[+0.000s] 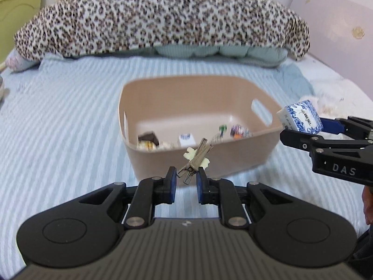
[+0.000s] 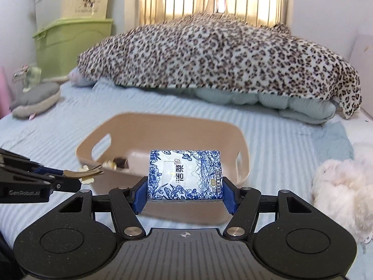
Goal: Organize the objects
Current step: 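Carry keys and patterned box over the basket and open both tools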
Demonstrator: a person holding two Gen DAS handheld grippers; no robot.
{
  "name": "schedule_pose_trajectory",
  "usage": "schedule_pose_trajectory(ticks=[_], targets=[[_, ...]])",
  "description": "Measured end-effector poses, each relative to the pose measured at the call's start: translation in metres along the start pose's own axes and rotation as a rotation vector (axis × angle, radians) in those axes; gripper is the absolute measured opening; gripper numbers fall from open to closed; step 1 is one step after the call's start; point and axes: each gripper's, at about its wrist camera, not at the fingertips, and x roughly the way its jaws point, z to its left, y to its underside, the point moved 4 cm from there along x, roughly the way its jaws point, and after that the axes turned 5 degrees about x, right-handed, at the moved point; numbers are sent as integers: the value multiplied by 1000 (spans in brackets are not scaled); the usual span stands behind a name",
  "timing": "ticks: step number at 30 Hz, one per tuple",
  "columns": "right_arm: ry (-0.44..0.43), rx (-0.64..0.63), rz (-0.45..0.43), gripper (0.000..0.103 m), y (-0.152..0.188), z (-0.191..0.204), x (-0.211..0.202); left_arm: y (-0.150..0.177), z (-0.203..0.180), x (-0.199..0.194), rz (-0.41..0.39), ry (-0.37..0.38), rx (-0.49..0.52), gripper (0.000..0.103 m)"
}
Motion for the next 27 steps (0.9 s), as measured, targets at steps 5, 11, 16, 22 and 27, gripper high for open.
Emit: schedule_pose_trajectory(ticks=[5, 11, 16, 22, 27], targets=[[22, 39, -54, 60, -22, -11, 5, -26, 0, -2, -78, -49, -8, 19], [33, 103, -72, 60, -41, -22, 24, -56, 1, 20, -141, -126, -21, 19], [62, 126, -68, 60, -46, -30, 50, -70, -2, 54, -124, -171, -16, 19], [101, 128, -37, 60, -39, -37, 88, -69, 4, 105, -13, -196, -21, 19], [133, 94, 56, 60, -21, -38, 121, -57, 2, 142, 107, -226, 9, 19]])
